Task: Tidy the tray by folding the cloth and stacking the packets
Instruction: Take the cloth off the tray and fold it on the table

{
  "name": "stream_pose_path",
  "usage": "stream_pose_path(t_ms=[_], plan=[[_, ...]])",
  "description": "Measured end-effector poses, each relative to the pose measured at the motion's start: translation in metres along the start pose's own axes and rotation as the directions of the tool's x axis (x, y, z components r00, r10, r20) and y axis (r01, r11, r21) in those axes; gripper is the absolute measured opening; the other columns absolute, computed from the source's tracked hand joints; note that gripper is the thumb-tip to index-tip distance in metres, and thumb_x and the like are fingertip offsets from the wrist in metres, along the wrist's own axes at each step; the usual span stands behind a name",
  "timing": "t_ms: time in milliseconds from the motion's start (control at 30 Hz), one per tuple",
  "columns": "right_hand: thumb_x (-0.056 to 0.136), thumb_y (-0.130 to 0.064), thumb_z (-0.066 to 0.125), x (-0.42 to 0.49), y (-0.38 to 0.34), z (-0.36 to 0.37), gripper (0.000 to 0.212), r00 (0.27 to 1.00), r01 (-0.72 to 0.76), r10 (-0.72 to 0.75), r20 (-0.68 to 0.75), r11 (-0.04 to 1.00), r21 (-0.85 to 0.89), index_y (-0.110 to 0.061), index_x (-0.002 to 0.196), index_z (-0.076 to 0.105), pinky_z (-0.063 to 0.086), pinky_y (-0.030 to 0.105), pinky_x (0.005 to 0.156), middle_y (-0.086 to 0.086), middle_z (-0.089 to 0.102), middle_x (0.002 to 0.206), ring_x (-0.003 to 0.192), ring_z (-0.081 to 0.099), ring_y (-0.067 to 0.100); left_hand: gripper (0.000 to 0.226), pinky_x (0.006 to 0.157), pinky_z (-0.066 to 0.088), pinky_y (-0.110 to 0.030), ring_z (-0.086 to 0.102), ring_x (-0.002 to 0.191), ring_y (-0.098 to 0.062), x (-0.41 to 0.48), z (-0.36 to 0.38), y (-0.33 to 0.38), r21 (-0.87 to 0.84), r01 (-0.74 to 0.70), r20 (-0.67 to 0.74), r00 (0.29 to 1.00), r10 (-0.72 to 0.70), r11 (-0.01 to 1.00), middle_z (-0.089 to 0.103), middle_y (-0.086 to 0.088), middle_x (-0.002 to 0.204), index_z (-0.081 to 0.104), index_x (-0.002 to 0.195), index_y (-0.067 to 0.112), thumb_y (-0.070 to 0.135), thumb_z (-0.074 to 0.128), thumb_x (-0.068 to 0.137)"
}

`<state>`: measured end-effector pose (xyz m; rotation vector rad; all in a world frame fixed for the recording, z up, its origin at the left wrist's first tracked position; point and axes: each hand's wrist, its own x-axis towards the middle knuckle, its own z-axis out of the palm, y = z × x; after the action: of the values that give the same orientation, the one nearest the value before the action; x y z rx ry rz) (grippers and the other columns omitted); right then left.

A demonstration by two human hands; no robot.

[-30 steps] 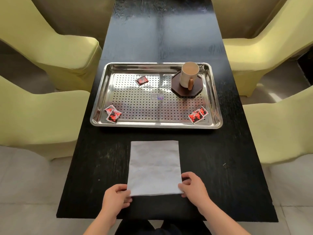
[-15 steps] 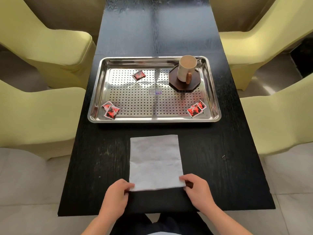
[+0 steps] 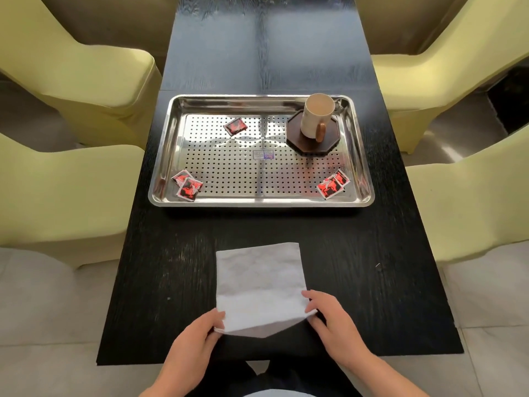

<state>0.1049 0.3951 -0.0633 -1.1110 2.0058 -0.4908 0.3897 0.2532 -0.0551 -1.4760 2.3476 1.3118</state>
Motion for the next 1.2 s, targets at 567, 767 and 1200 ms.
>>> stream_pose_path(t_ms=[567,767,1200], plan=[[0.106,-0.033,0.042,0.086,-0.047,-0.029,0.015,0.988,-0.153,0.149,0.037,0.966,0.21,-0.021,0.1,0.049,0.051,0.04,0.076,-0.001,0.061,0.099,0.09,0.06,0.017,0.04,0.094,0.051,-0.033,0.065,0.093,-0.003,0.061,-0.02,0.027,-0.415,0.374,-0.047,0.902,-0.43,0.829,0.072,0.01,0.096,0.063,0.118,0.03,0.007,0.071,0.086],[0.094,-0.035,0.067,0.1,-0.052,-0.031,0.041,0.975,-0.223,0.196,0.107,0.888,0.401,-0.031,0.13,0.047,0.056,0.031,0.085,-0.007,0.063,0.117,0.107,0.063,0.012,0.01,0.084,0.056,-0.037,0.066,0.089,-0.012,0.074,-0.012,0.023,-0.484,0.43,-0.105,0.836,-0.539,0.762,0.071,0.005,0.093,0.07,0.094,0.024,0.015,0.069,0.089],[0.089,-0.015,0.072,0.124,-0.054,-0.017,0.033,0.957,-0.278,0.29,0.007,0.912,0.3,-0.027,0.115,0.055,0.061,0.042,0.085,-0.006,0.067,0.11,0.097,0.066,0.014,0.008,0.077,0.058,-0.04,0.062,0.083,-0.018,0.088,-0.003,0.03,-0.514,0.497,-0.188,0.73,-0.657,0.699,0.065,-0.002,0.088,0.063,0.087,0.019,0.02,0.06,0.094]])
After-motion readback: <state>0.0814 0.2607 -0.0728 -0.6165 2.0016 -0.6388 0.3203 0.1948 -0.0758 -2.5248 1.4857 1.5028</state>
